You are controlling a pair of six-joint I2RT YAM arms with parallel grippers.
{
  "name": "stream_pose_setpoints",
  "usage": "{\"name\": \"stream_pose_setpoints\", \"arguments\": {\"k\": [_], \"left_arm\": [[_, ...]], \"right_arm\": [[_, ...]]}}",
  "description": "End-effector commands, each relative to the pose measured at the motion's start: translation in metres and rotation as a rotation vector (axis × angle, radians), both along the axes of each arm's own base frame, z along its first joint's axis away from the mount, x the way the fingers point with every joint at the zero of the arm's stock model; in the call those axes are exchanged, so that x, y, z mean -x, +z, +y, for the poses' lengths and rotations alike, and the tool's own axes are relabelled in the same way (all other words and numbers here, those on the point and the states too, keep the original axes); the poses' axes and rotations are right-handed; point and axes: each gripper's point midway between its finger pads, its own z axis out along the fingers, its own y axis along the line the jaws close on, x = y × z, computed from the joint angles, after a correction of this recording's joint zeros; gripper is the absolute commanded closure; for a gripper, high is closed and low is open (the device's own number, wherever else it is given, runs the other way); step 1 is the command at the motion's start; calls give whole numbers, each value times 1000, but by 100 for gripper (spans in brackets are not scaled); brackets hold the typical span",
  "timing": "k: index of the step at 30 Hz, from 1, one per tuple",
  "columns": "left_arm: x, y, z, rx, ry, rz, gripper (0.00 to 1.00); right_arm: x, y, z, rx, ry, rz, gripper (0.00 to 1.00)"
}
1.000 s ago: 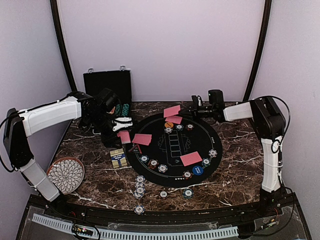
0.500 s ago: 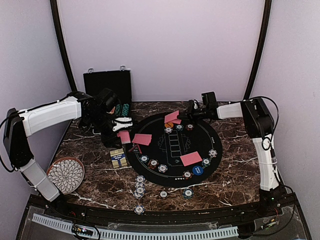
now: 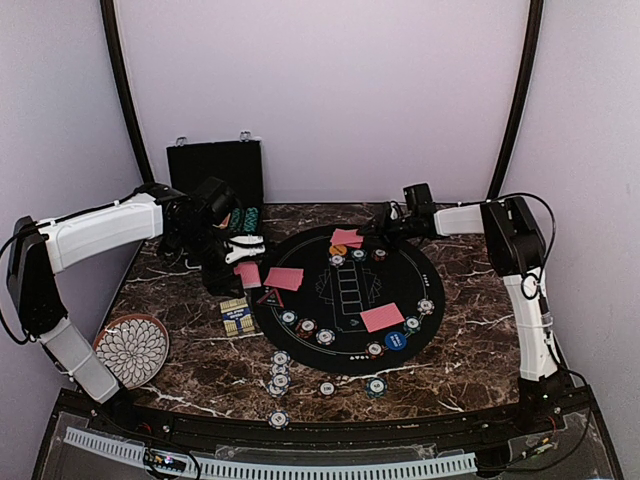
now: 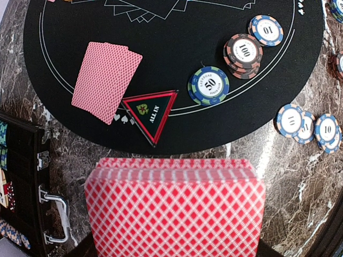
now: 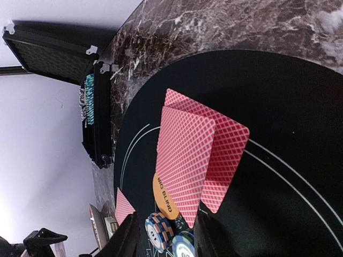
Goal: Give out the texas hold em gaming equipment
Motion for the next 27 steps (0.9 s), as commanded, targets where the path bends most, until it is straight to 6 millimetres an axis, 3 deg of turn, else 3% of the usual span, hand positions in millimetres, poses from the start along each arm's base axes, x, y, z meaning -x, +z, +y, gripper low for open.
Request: {"name": "stream_pose_setpoints", "arguments": {"k": [1,6,12,14,18,21,22,24,27], "left_arm": [[4,8,3,14,-3,-15,100],[3,10,3,17,-2,-18,100],[3,11,2,23,-3,-22,100],[3,12,2,25,-3,-23,100],[2,12,2,24,-3,-29,100],[2,13,2,27,-3,-32,100],[2,14,2,29,-2,-34,100],[2,15,2,31,-4,-37,100],[2,18,2,36,-2,-43,100]], "right_arm": [[-6,28,-8,57,-12,-76,61],[-8,61,-16,108,-33,-148,50],[4,88,-21,168,-23,-200,22],[15,97,-20,186,-12,-225,3],[41,111,-18,212,-16,-259,1],[45,131,-48,192,-216,-270,1],[47,141,-57,143,-259,-280,1],[63,170,-54,-72,-155,-338,1],[73,169,-52,-210,-114,-268,1]]}}
